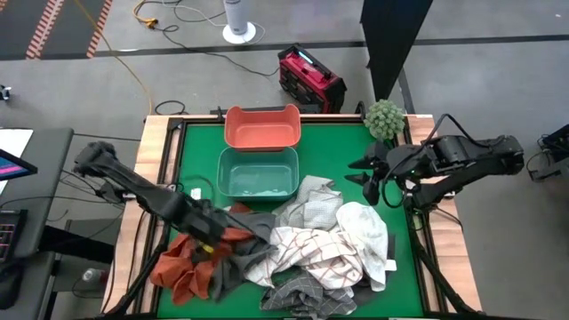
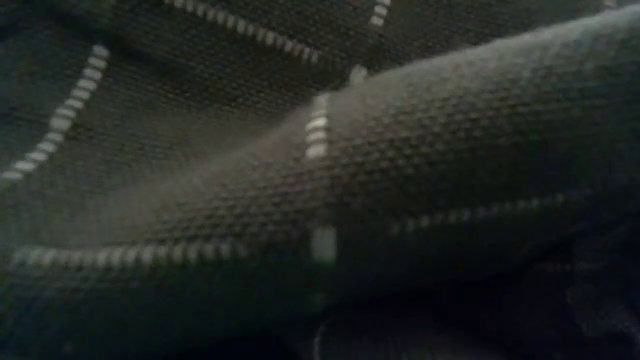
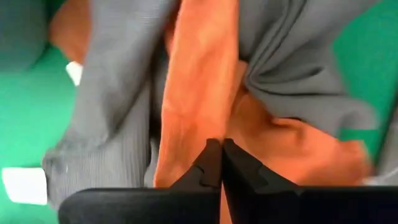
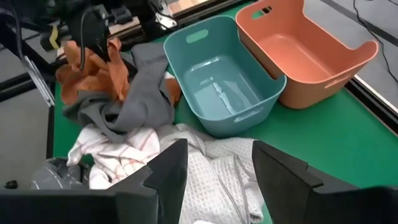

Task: Sort towels by color in basket
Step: Put the orange towel into the green bin

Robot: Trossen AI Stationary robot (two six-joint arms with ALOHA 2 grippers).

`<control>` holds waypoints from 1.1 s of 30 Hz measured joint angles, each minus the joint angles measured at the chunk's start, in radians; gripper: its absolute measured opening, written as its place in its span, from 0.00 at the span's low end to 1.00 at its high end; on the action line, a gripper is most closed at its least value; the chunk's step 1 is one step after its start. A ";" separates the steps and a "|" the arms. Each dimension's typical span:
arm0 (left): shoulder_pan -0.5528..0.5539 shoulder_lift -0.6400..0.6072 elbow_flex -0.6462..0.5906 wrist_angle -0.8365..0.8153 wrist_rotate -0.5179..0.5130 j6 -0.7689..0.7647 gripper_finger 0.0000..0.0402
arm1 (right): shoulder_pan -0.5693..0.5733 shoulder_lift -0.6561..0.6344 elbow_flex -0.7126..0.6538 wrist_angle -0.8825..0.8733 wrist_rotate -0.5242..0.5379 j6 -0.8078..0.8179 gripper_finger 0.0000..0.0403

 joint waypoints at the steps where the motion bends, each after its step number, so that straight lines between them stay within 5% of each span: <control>1: 0.005 -0.043 0.006 0.005 0.000 -0.025 0.00 | -0.003 0.000 0.000 0.004 0.004 0.000 0.51; 5: 0.024 -0.212 0.033 0.156 -0.027 -0.066 0.00 | -0.014 0.000 0.000 0.009 0.023 0.019 0.51; 8: 0.044 -0.318 0.035 0.361 -0.149 -0.037 0.00 | -0.028 0.000 0.000 0.009 0.028 0.023 0.51; 12: 0.075 -0.412 0.035 0.638 -0.333 0.143 0.00 | -0.049 0.006 0.000 0.017 0.028 0.023 0.51; 15: 0.112 -0.442 0.036 0.852 -0.377 0.323 0.00 | -0.059 0.016 0.000 0.035 0.028 0.024 0.51; 23: 0.246 -0.386 0.036 1.328 -0.325 0.801 0.00 | -0.078 0.050 0.000 0.084 0.028 0.030 0.51; 33: 0.443 -0.220 0.036 1.732 -0.314 0.878 0.00 | -0.075 0.063 -0.001 0.106 0.130 0.085 0.51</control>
